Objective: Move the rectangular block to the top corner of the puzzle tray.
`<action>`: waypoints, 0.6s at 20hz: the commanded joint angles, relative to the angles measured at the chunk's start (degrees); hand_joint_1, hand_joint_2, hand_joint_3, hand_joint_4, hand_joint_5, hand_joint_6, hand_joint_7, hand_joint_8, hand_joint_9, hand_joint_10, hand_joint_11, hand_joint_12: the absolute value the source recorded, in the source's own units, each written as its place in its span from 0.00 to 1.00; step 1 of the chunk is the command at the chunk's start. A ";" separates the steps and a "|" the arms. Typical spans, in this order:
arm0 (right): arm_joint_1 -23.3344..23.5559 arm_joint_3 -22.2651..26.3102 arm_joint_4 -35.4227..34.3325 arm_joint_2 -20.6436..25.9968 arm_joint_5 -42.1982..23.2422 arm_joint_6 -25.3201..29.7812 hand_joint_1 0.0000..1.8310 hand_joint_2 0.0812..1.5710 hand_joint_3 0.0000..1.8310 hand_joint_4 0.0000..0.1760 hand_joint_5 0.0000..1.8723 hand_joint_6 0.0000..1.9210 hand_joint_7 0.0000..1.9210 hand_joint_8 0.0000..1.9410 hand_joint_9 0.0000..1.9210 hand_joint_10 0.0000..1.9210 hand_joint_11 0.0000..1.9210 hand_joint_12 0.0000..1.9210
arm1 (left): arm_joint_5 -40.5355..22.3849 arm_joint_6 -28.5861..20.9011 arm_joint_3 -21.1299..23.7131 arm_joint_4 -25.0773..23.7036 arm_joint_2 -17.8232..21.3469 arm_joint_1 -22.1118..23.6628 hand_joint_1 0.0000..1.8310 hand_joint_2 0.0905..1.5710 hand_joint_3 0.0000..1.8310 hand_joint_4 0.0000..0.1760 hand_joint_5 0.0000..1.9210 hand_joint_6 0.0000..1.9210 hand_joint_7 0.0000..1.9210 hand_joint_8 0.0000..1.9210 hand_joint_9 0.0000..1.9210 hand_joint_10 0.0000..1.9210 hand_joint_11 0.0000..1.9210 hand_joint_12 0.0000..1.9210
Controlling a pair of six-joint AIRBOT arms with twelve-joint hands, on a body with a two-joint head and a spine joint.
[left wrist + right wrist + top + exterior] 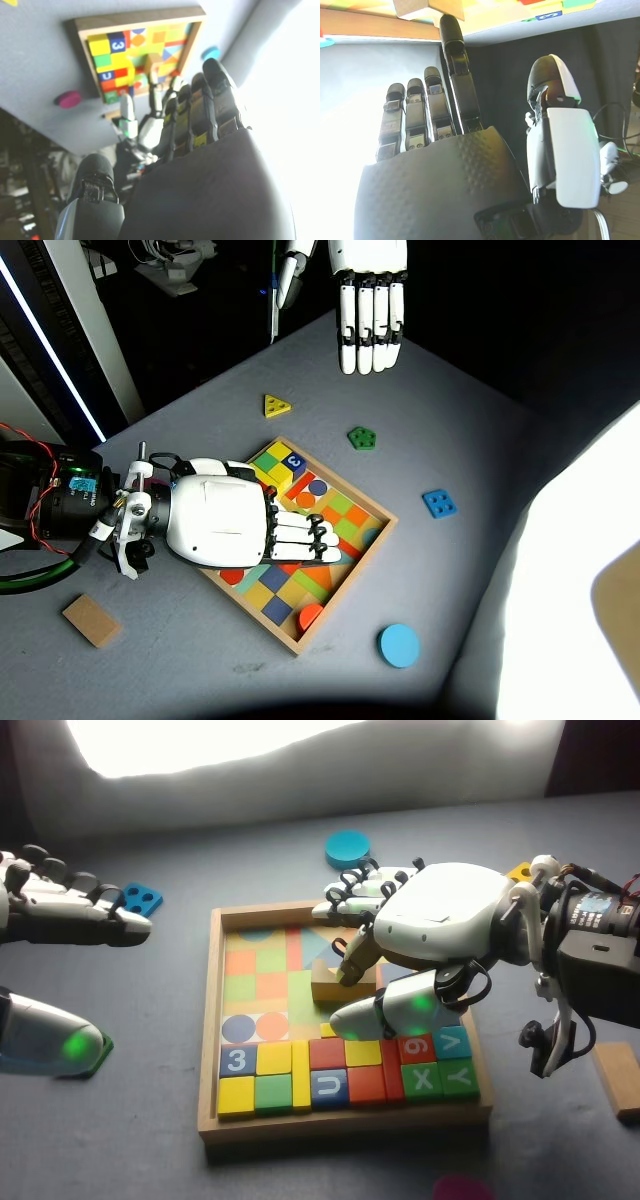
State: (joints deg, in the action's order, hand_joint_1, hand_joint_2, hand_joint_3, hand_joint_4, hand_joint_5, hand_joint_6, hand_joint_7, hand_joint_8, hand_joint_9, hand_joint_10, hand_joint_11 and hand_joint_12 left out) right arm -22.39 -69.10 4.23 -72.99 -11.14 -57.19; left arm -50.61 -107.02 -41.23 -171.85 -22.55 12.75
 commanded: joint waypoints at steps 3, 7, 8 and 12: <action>1.18 -0.24 -0.19 0.31 -5.05 -0.02 0.00 0.73 0.00 0.00 0.40 0.03 0.05 0.00 0.00 0.00 0.00 0.00 | 4.90 -0.20 -1.34 -0.72 0.05 0.92 0.00 0.76 0.00 0.04 0.03 0.00 0.05 0.00 0.04 0.00 0.00 0.26; 1.36 -0.27 -0.19 0.30 -5.73 -0.38 0.00 0.72 0.00 0.00 0.40 0.03 0.06 0.01 0.00 0.00 0.00 0.00 | 4.90 -0.20 -2.41 -0.72 -0.10 0.61 0.00 0.76 0.00 0.04 0.04 0.00 0.05 0.00 0.05 0.00 0.00 0.29; 1.35 -0.27 -0.18 0.32 -6.29 -0.69 0.00 0.72 0.00 0.00 0.40 0.03 0.06 0.01 0.00 0.00 0.00 0.00 | 4.90 -0.20 -2.27 -0.72 -0.10 0.73 0.00 0.76 0.00 0.06 0.04 0.00 0.05 0.00 0.05 0.00 0.00 0.29; 1.47 -0.57 -0.20 0.33 -6.51 -0.74 0.00 0.73 0.00 0.00 0.40 0.02 0.06 0.00 0.00 0.00 0.00 0.00 | 4.90 -0.20 -2.01 -0.72 -0.13 0.96 0.00 0.76 0.00 0.04 0.03 0.00 0.03 0.00 0.03 0.00 0.00 0.23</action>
State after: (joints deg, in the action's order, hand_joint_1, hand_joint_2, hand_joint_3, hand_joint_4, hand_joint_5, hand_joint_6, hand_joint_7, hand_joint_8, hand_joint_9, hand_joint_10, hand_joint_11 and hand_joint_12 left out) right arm -21.69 -69.52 4.27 -72.95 -10.83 -57.91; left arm -50.41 -107.02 -43.48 -172.00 -22.65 12.75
